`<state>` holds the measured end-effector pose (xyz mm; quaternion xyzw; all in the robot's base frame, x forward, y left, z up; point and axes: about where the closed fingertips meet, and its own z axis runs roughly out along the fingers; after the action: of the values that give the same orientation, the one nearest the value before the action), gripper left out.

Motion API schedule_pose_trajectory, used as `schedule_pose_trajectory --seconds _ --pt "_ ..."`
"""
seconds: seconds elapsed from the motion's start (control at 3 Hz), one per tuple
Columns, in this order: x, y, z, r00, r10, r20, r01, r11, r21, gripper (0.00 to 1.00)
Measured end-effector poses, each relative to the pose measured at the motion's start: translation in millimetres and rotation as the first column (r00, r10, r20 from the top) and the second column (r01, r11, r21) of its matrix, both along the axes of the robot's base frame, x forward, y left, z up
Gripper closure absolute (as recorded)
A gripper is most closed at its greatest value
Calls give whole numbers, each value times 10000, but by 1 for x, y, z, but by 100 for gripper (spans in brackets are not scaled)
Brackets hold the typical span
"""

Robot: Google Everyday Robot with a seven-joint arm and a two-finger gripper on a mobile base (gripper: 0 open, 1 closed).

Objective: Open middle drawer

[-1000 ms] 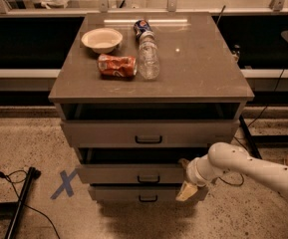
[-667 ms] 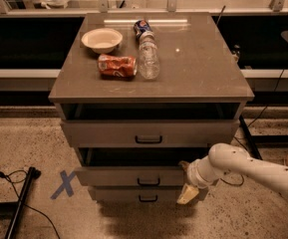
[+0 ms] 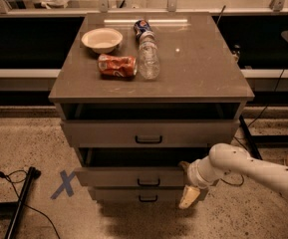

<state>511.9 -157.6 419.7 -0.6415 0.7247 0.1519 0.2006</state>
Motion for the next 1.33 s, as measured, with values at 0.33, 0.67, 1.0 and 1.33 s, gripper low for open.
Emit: schedule_pose_trajectory --seconds 0.33,0.67,1.0,1.33 --pt "0 0 0 10000 0 0 0 10000 0 0" --pt "1 1 1 9999 110 -115 -110 9999 49 0" --pt "3 0 13 9989 459 -47 -459 9989 -7 0" --pt "0 -1 15 9949 960 -311 -957 9954 89 14"
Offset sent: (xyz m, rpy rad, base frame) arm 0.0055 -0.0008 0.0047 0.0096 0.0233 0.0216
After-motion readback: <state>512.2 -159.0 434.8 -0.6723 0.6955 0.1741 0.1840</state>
